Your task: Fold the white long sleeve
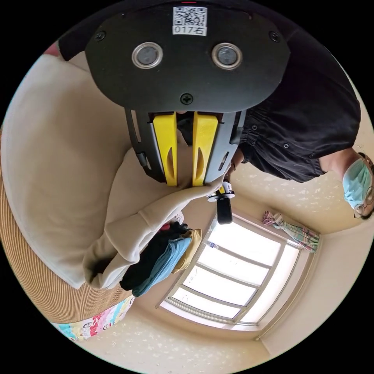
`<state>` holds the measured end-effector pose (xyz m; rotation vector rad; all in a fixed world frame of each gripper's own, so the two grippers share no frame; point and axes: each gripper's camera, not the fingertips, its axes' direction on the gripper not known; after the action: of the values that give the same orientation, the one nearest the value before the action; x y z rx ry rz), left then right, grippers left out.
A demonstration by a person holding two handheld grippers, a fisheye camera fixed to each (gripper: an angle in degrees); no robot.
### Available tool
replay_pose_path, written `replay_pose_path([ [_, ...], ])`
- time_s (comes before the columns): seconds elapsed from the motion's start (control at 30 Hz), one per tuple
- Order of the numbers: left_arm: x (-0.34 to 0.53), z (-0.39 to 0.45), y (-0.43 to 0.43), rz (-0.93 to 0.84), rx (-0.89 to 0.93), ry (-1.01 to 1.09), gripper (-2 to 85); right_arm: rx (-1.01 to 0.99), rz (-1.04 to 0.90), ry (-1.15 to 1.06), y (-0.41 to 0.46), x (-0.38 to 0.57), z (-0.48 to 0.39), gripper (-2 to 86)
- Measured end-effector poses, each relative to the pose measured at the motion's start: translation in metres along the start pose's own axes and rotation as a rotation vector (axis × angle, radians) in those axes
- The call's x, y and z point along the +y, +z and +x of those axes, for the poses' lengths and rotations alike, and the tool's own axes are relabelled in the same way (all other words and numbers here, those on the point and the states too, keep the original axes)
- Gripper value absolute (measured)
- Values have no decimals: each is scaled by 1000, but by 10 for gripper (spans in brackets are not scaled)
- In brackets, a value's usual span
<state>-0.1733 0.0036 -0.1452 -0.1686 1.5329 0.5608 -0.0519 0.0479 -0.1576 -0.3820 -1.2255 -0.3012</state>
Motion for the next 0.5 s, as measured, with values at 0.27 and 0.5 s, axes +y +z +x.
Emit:
replay_pose_path([
  [0.27,9,-21,-54,73,38,-72,145,54,6,-3,41,-9,-7,26],
  [0.5,0,-58,-29,25,-271,-248,166,95,-88,-1,77,-29,1,18],
])
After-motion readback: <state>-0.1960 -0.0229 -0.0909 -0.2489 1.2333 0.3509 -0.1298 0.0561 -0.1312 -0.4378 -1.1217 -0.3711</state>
